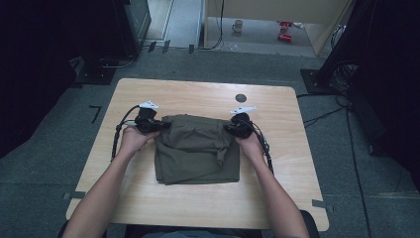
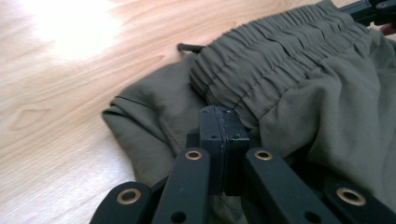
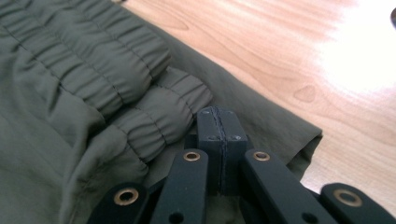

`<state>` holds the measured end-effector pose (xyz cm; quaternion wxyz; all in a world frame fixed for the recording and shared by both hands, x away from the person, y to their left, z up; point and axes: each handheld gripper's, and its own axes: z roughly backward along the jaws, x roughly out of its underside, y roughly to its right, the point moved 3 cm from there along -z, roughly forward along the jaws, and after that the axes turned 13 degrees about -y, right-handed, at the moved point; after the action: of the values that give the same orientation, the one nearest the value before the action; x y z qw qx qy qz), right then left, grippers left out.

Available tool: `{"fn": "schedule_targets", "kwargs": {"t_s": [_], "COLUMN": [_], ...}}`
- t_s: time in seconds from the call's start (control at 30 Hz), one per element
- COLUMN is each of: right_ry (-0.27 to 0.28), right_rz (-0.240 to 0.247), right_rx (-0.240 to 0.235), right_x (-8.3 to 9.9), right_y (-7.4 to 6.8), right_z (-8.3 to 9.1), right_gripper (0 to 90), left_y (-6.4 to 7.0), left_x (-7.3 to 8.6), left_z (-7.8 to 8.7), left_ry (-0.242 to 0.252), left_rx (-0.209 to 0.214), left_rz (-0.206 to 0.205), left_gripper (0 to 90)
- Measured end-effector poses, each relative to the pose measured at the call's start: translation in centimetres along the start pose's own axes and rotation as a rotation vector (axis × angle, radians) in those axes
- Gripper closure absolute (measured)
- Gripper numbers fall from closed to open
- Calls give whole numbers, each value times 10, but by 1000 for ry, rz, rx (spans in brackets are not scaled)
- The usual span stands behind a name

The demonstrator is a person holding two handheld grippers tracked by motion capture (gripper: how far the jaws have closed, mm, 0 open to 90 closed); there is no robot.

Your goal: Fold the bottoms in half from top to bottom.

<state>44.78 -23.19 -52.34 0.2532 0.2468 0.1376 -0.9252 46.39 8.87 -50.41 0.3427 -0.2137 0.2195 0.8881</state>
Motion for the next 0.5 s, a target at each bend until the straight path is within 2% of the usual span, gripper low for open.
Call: {"fn": "schedule_targets", "kwargs": {"t_s": [0.13, 0.23, 0.37, 0.5], "right_ry": [-20, -19, -18, -13], "right_rz": [-3, -13, -27, -30], "right_rx": [0, -12, -25, -15], "right_x": [2, 3, 4, 3], "right_y": [0, 1, 1, -1], "right_z": [-4, -5, -5, -6], "right_gripper": [899, 900, 900, 900], "left_y": [1, 0, 2, 6], "left_x": [1, 4, 7, 6], "left_z": [-7, -11, -20, -24], "left_ry": [-17, -29, -61, -66], "left_rx": [-3, 2, -10, -18], "left_rz": [-6, -3, -25, -32], "left_gripper": [900, 900, 900, 900]}}
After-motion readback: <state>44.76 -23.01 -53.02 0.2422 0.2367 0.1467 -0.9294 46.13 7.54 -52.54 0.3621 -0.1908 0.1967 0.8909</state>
